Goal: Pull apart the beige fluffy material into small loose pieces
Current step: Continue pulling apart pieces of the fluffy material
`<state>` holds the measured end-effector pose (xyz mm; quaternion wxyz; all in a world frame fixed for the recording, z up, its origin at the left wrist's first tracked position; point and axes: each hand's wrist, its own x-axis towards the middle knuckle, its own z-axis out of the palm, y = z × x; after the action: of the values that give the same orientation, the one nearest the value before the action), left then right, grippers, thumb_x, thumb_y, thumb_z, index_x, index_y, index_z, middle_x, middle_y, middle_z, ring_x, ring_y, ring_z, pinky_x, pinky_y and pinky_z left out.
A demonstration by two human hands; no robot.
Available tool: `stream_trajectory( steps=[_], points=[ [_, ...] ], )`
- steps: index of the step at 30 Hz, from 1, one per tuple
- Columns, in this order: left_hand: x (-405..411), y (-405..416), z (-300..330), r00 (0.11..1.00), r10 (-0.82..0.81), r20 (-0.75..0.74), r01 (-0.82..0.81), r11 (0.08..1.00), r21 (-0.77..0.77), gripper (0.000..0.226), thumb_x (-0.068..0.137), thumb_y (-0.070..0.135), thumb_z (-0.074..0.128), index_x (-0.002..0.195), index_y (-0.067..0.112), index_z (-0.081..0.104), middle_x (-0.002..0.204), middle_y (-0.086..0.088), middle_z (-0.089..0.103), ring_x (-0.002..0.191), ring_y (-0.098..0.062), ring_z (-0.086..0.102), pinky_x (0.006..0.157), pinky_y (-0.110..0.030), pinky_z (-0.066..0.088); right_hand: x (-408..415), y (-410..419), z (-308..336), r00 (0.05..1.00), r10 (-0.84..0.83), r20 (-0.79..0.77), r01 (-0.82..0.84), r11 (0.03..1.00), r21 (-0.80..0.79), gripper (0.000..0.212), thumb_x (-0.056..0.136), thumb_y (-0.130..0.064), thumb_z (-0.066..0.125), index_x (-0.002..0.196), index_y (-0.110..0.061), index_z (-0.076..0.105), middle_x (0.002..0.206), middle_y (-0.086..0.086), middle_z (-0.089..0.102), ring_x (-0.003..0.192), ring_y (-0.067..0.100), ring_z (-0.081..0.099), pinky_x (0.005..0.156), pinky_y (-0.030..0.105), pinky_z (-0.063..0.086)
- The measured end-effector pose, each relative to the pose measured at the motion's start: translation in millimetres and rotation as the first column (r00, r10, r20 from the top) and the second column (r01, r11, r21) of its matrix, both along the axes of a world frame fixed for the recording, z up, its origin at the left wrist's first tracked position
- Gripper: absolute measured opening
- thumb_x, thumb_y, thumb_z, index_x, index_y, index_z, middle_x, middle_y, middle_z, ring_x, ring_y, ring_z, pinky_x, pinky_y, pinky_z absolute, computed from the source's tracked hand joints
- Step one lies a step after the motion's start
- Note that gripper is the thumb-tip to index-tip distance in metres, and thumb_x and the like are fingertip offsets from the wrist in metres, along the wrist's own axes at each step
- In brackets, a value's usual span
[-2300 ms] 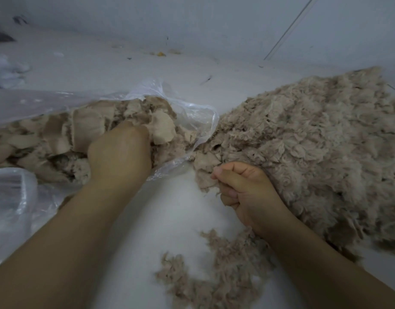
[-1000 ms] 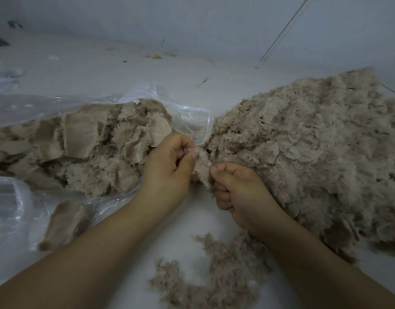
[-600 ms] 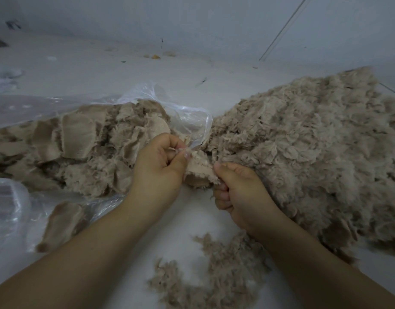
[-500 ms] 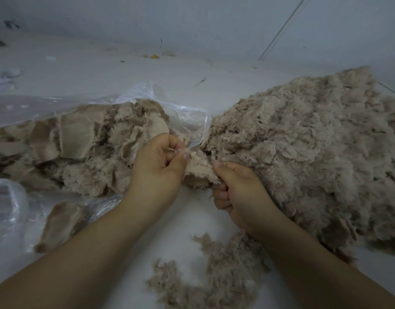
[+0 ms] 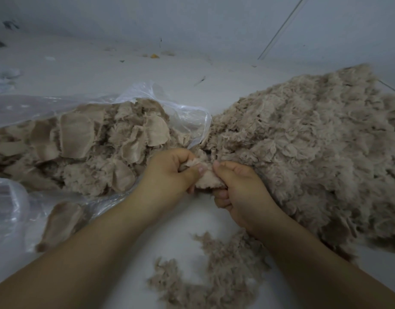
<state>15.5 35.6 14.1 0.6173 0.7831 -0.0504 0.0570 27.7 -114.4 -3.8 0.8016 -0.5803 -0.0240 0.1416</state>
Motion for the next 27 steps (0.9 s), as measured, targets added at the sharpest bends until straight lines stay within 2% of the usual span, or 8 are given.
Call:
stream_trajectory(
  steps=[4, 7, 10, 16, 20, 22, 24, 27],
  points=[
    [-5, 7, 9, 0.993, -0.075, -0.094, 0.071, 0.996, -0.054, 0.022, 0.091, 0.007, 0.063, 0.070, 0.008, 0.063, 0.043, -0.001, 0.046, 0.036, -0.008, 0.035, 0.038, -0.014, 0.026, -1, 1, 3, 0.998, -0.031, -0.051, 0.031, 0.999, 0.009, 0.057, 0.104, -0.019, 0.043, 0.050, -0.020, 0.060, 0.047, -0.006, 0.034, 0.035, 0.004, 0.024, 0.036, 0.012, 0.021],
    [-2, 18, 16, 0.987, -0.051, -0.150, 0.021, 0.981, -0.193, 0.016, 0.092, 0.005, 0.061, 0.080, -0.005, 0.064, 0.051, -0.009, 0.043, 0.039, -0.011, 0.031, 0.039, -0.013, 0.022, -1, 0, 5, 0.993, -0.066, -0.103, 0.070, 0.997, 0.039, 0.041, 0.105, -0.019, 0.041, 0.064, -0.013, 0.045, 0.045, -0.006, 0.034, 0.034, 0.004, 0.023, 0.035, 0.011, 0.020],
    [0, 22, 17, 0.988, -0.020, -0.156, -0.021, 0.966, -0.256, 0.019, 0.095, 0.004, 0.055, 0.080, -0.007, 0.060, 0.050, -0.009, 0.043, 0.035, -0.010, 0.029, 0.037, -0.011, 0.021, -1, -1, 3, 0.995, -0.054, -0.083, 0.056, 0.998, 0.025, 0.033, 0.103, -0.016, 0.044, 0.071, -0.010, 0.048, 0.045, -0.006, 0.034, 0.034, 0.004, 0.023, 0.035, 0.012, 0.020],
    [-10, 3, 12, 0.997, -0.050, -0.065, 0.038, 0.983, -0.179, 0.030, 0.097, 0.010, 0.056, 0.067, 0.010, 0.057, 0.050, -0.011, 0.042, 0.031, -0.014, 0.031, 0.036, -0.015, 0.024, -5, -3, 2, 0.995, 0.069, 0.076, -0.069, 0.998, -0.007, 0.030, 0.079, -0.037, 0.066, 0.056, -0.021, 0.054, 0.047, -0.006, 0.032, 0.037, 0.006, 0.023, 0.036, 0.014, 0.022],
    [-5, 5, 8, 0.990, 0.074, -0.120, -0.089, 0.987, -0.131, 0.027, 0.093, 0.003, 0.052, 0.070, -0.011, 0.048, 0.047, -0.009, 0.036, 0.030, -0.015, 0.029, 0.036, -0.014, 0.022, -3, -6, -5, 0.990, 0.047, 0.131, -0.042, 0.998, -0.039, 0.030, 0.079, -0.021, 0.072, 0.052, -0.023, 0.057, 0.046, -0.004, 0.036, 0.035, 0.006, 0.027, 0.037, 0.015, 0.026],
    [-2, 8, 9, 0.985, 0.089, -0.150, -0.110, 0.984, -0.138, 0.024, 0.089, 0.004, 0.049, 0.071, -0.012, 0.051, 0.041, -0.005, 0.037, 0.028, -0.016, 0.030, 0.035, -0.014, 0.022, 0, -7, -7, 0.991, 0.062, 0.120, -0.058, 0.998, -0.036, 0.035, 0.081, -0.013, 0.075, 0.053, -0.023, 0.055, 0.049, -0.001, 0.035, 0.035, 0.006, 0.026, 0.038, 0.015, 0.026],
    [-3, 9, 11, 0.994, 0.017, -0.105, -0.027, 0.995, -0.096, 0.027, 0.089, 0.016, 0.061, 0.071, -0.004, 0.059, 0.042, -0.002, 0.045, 0.029, -0.014, 0.035, 0.034, -0.016, 0.026, -1, -8, -6, 0.986, 0.088, 0.141, -0.078, 0.994, -0.077, 0.025, 0.075, -0.014, 0.074, 0.056, -0.022, 0.059, 0.050, 0.001, 0.038, 0.034, 0.006, 0.026, 0.038, 0.014, 0.025],
    [-8, 4, 11, 0.993, -0.107, -0.043, 0.107, 0.994, -0.006, 0.041, 0.070, 0.040, 0.076, 0.077, 0.002, 0.063, 0.059, -0.012, 0.056, 0.041, -0.010, 0.045, 0.037, -0.018, 0.034, -6, -6, -4, 0.969, 0.127, 0.213, -0.096, 0.984, -0.150, 0.016, 0.075, -0.014, 0.071, 0.061, -0.021, 0.068, 0.047, -0.004, 0.052, 0.034, 0.001, 0.034, 0.036, 0.013, 0.028]
  ],
)
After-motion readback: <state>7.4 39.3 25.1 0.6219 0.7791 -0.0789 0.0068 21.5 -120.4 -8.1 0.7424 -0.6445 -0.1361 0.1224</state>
